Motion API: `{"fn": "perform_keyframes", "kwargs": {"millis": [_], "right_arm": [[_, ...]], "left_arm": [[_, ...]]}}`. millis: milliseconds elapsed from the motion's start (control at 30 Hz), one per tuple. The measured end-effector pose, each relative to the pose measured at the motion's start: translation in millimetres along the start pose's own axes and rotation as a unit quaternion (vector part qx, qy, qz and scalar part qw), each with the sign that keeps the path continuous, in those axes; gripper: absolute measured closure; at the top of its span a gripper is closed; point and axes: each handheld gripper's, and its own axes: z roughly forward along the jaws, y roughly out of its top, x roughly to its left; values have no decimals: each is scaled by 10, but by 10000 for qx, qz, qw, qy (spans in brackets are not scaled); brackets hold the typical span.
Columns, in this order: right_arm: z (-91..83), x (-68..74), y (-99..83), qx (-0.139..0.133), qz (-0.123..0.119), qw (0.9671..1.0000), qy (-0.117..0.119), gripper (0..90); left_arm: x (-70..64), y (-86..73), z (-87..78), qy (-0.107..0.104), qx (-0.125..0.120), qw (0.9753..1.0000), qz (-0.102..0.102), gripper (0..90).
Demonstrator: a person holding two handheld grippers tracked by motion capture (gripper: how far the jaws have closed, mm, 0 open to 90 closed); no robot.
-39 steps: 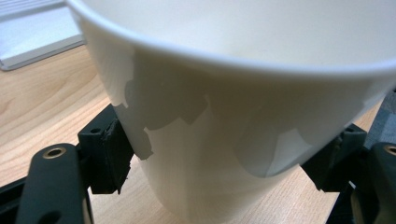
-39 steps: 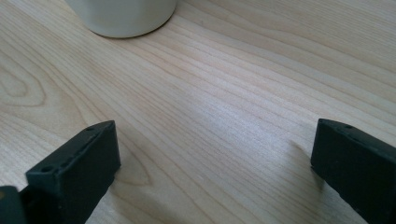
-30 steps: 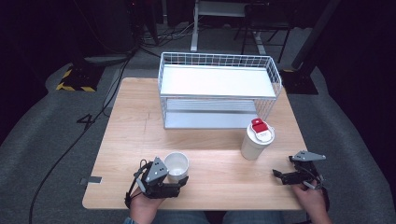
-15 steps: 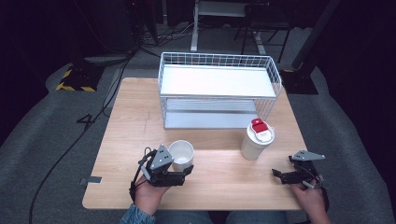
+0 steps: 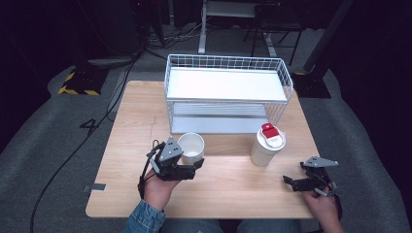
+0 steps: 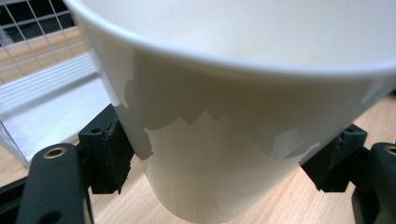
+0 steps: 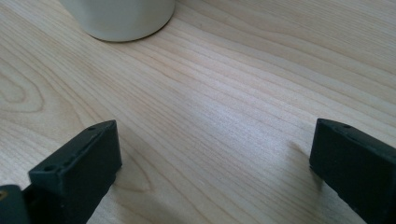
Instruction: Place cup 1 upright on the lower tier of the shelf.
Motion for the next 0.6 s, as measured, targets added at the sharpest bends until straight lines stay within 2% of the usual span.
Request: {"fn": "perform_keyframes", "kwargs": {"millis": [167, 233, 467, 600], "right_arm": [[0, 0, 0, 0, 0, 10000, 0, 22], [0, 0, 0, 0, 0, 10000, 0, 22], [0, 0, 0, 0, 0, 10000, 1, 22], [0, -1, 0, -1, -2, 10000, 3, 23]], "left_arm": [[33, 96, 66, 52, -78, 9999, 105, 226], [41, 126, 112, 52, -95, 9999, 84, 226], [46, 225, 276, 166, -183, 9993, 283, 226], [39, 271, 376, 205, -264, 9990, 285, 226]]}}
